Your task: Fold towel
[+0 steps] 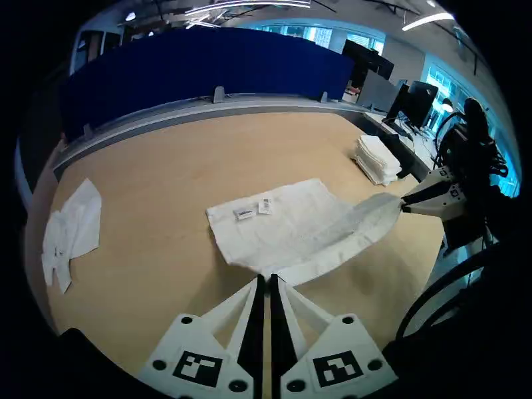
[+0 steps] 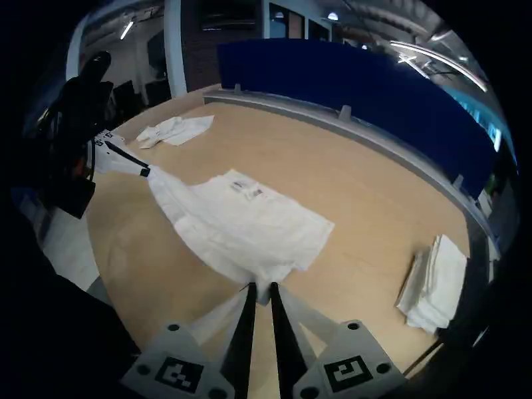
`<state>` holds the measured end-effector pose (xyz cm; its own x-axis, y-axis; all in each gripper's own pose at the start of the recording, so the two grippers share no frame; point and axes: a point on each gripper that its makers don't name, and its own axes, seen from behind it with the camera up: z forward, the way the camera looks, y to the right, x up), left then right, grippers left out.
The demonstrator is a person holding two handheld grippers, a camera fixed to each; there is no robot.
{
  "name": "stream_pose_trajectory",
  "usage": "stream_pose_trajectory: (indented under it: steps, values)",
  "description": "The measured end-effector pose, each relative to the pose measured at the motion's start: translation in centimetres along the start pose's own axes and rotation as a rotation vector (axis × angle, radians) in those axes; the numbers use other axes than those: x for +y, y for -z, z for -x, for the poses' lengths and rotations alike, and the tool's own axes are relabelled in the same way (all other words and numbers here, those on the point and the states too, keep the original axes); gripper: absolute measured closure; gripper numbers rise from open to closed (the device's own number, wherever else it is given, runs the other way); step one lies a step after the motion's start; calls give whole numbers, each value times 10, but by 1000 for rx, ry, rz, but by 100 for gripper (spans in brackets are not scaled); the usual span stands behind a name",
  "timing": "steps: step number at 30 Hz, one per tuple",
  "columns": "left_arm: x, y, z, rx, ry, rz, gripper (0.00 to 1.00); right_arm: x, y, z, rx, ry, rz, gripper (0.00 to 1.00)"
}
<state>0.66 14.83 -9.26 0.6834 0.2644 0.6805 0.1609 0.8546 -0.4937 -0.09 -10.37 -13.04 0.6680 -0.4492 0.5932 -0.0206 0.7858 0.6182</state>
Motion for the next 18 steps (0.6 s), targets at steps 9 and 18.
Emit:
stream_pose_trajectory:
  steps: [9,18]
  values:
    - [0,-4,5,-13,34,-12,94,1,-9,8,-27,-30,-5,84]
    - [-11,-19,-13,-5,64,-49,94,21,-24,-9,-30,-19,6,84]
